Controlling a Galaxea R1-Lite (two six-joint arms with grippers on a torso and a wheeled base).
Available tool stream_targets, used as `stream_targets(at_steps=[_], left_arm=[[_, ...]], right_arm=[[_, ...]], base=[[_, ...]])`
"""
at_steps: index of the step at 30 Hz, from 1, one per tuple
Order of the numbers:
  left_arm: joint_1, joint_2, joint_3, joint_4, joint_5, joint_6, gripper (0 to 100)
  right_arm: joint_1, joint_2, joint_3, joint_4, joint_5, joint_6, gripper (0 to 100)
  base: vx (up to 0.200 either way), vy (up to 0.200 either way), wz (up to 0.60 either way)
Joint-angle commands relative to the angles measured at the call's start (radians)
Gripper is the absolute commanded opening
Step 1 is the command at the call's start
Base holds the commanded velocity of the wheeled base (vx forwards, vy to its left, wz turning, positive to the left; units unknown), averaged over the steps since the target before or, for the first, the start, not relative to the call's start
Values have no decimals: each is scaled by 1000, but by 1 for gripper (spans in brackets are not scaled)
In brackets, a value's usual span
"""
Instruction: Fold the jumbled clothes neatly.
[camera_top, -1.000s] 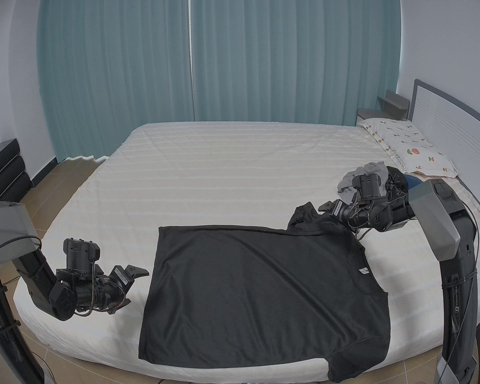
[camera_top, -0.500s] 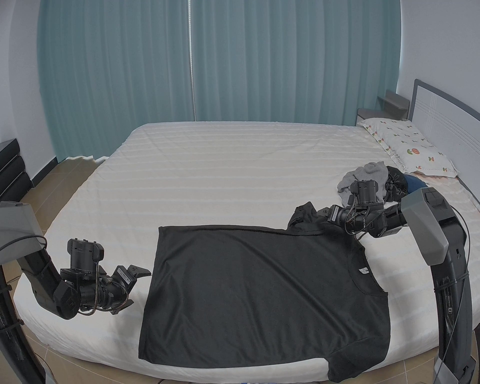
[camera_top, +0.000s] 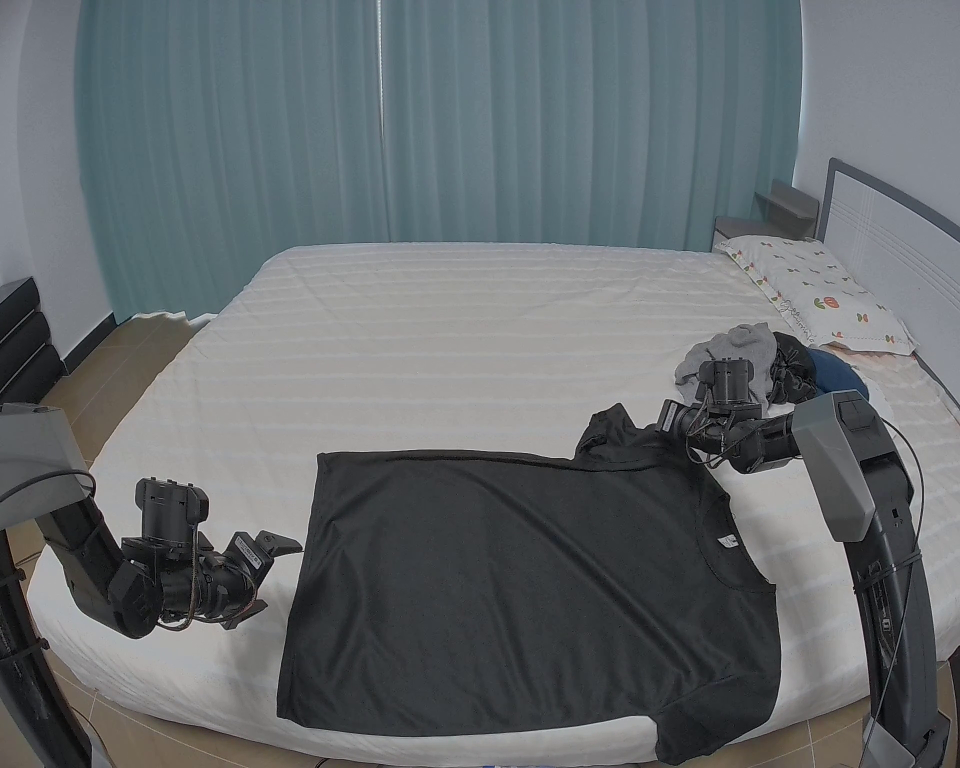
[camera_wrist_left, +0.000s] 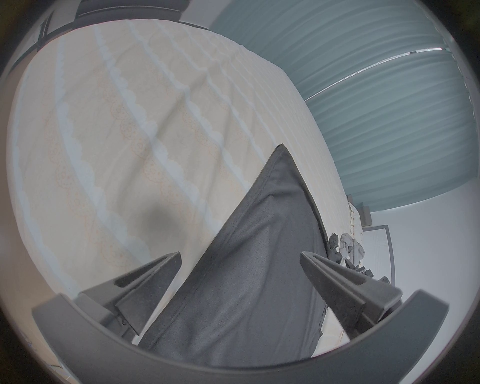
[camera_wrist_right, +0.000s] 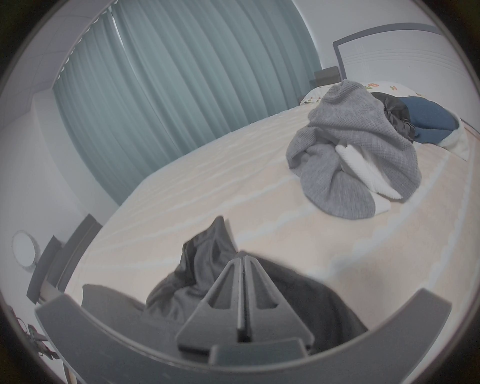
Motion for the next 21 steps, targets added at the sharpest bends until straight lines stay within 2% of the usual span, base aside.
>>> stream_targets(at_steps=[1, 6, 7, 14, 16, 21], left_arm=[[0, 3, -23, 1, 1, 0, 100], [0, 7, -26, 3, 1, 0, 100], [0, 13, -26, 1, 1, 0, 100], [0, 30, -30, 1, 1, 1, 100], [0, 38, -30, 1, 1, 1, 100], [0, 38, -28, 1, 1, 1, 100]], right_arm=[[-9, 15, -20, -24, -7, 52, 0], [-14, 7, -20, -8, 9, 93, 0], [-14, 8, -20, -10, 15, 98, 100], [-16, 2, 29, -10, 75, 85, 100], [-20, 1, 38, -7, 107, 49, 100], [-20, 11, 30, 2, 131, -16, 100]], base=[[0, 0, 0], [0, 0, 0], [0, 0, 0], [0, 0, 0], [0, 0, 0], [0, 0, 0]])
